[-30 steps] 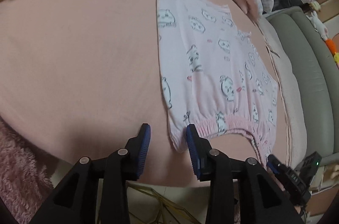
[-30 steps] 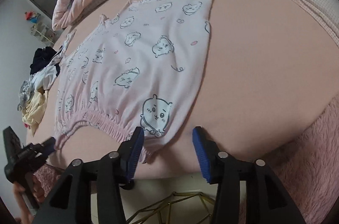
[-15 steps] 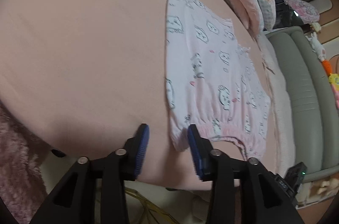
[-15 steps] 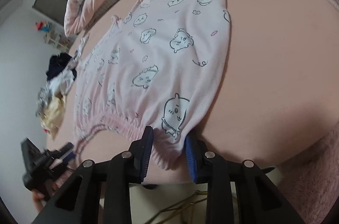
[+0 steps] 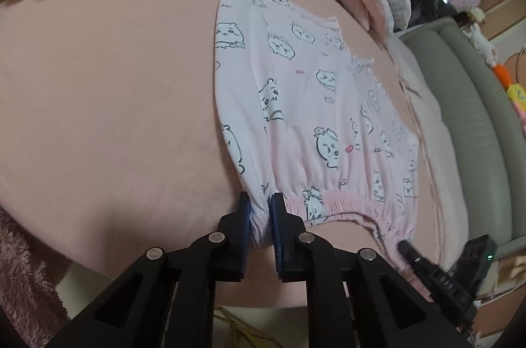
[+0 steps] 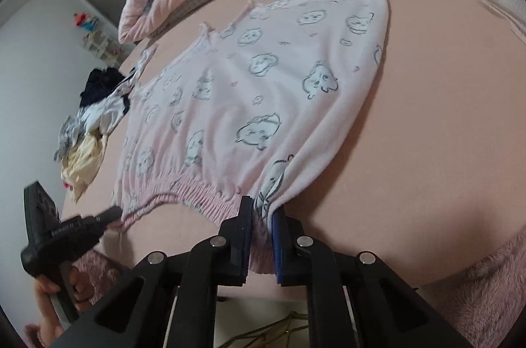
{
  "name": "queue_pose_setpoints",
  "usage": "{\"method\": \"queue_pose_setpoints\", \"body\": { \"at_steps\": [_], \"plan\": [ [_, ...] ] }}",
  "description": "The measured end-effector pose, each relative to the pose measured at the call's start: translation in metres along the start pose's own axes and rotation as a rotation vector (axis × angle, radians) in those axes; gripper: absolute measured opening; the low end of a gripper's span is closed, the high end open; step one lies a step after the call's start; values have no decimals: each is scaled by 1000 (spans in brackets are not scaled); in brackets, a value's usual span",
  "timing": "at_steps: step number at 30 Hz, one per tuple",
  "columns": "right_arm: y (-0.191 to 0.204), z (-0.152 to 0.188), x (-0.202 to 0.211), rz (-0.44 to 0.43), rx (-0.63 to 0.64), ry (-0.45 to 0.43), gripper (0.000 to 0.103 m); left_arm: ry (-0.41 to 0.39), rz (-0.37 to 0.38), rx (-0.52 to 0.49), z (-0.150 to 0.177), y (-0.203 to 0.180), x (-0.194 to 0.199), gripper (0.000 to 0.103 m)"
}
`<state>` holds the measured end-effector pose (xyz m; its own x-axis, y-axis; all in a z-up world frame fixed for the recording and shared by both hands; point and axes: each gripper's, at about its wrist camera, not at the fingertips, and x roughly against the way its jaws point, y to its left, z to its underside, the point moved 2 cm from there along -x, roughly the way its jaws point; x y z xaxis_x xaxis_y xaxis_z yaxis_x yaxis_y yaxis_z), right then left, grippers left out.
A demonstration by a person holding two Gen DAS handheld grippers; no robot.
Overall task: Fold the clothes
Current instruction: 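Grasp the elastic waistband again with the left tool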
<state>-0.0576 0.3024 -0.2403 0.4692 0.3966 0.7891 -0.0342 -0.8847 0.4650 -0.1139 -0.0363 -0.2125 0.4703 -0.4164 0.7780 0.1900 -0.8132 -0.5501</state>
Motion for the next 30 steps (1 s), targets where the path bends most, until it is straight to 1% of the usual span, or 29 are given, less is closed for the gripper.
{"method": "queue_pose_setpoints", "body": {
  "at_steps": [1, 2, 4, 5, 7, 9, 12, 14, 16, 18, 19, 20, 21, 22, 23, 24, 25, 26, 27, 28, 30],
  "plan": [
    [0, 1, -1, -3, 1, 12, 13, 11, 6, 14, -1, 1, -4, 11],
    [-4, 1, -5, -19, -29, 21, 16, 22, 9, 29, -2, 3, -9, 11],
    [-12, 0, -11, -45, -81, 37, 19, 33, -4, 27, -3, 4, -14, 12],
    [-12, -1, -10, -37, -75, 33, 17, 32, -14, 10, -3, 1, -14, 11],
    [-12, -1, -7, -22, -64, 25, 7, 26, -30, -27, -3, -5, -11, 10],
    [-12, -2, -3, -5, -51, 16, 6, 7, -24, -43, -3, -10, -4, 8],
    [-7, 0, 15, 20, -27, -33, 5, -10, -12, -62, -2, -17, 8, 7],
    [-10, 0, 30, 18, -46, -65, 4, -5, -10, -79, -1, -22, 12, 7],
    [-12, 2, 41, 14, -62, -79, 4, 22, -23, -109, 2, -26, 12, 7],
    [-19, 6, 42, 22, -86, -46, 4, 65, -65, -147, 7, -26, 5, 8],
    [-26, 9, 36, 41, -110, -11, 4, 95, -88, -154, 9, -22, -3, 8],
    [-33, 12, 28, 64, -145, 31, 5, 125, -94, -146, 10, -18, -10, 10],
    [-39, 14, 20, 80, -179, 66, 5, 147, -91, -132, 9, -15, -15, 10],
    [-42, 12, 20, 66, -200, 70, 5, 156, -72, -109, 4, -12, -13, 11],
    [-41, 9, 23, 65, -203, 72, 7, 172, -62, -94, -1, -11, -10, 13],
    [-37, 7, 31, 86, -187, 53, 9, 181, -54, -81, -6, -10, -6, 16],
    [-31, 6, 45, 106, -165, -14, 10, 166, -59, -78, -14, -8, 1, 25],
    [-23, 4, 64, 93, -135, -113, 10, 128, -80, -88, -21, -5, 11, 41],
    [-14, 2, 80, 87, -105, -185, 10, 91, -101, -98, -28, -3, 20, 48],
    [-3, -2, 94, 103, -63, -239, 10, 58, -117, -105, -36, 0, 27, 53],
    [26, -12, 102, 92, 39, -265, 10, 19, -128, -102, -53, 8, 32, 54]
  ]
}}
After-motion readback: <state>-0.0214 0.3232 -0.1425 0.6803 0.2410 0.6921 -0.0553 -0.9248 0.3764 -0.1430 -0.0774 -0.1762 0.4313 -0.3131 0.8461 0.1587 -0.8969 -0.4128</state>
